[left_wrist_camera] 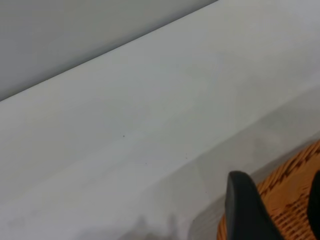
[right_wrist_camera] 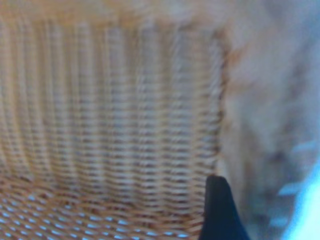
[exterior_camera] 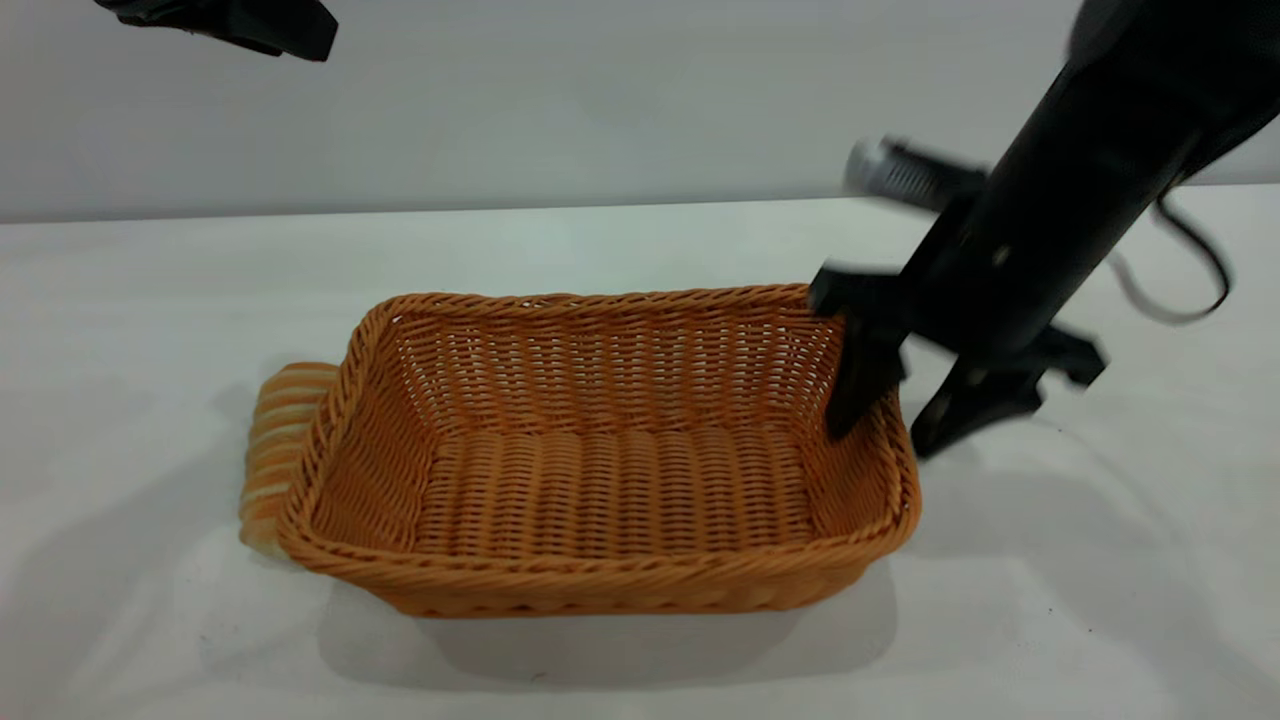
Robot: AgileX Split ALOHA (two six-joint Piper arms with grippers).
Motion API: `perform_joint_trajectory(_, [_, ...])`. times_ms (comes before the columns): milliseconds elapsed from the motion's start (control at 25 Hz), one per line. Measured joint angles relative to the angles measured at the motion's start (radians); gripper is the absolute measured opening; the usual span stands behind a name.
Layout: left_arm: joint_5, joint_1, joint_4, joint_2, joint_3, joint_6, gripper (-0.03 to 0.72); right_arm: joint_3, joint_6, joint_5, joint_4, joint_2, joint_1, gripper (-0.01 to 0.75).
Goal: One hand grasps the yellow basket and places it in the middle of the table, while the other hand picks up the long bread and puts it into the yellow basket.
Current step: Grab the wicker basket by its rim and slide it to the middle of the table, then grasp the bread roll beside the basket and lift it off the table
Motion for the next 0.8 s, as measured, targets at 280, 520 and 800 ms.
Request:
perform_joint_trajectory(280, [0.003,0.000,0.000,0.000,0.000,0.000,0.354,0.001,-0.028,0.061,-0.092,-0.171,-0.150,0.540])
perform_joint_trajectory(520, [0.003,0.000,0.000,0.000,0.000,0.000,0.353,0.010,-0.092,0.165,-0.248,-0.474,-0.215,0.521])
perform_joint_trajectory(800, [0.003,0.000,0.000,0.000,0.000,-0.012,0.353,0.220,-0.135,0.227,-0.295,-0.978,-0.215,0.467])
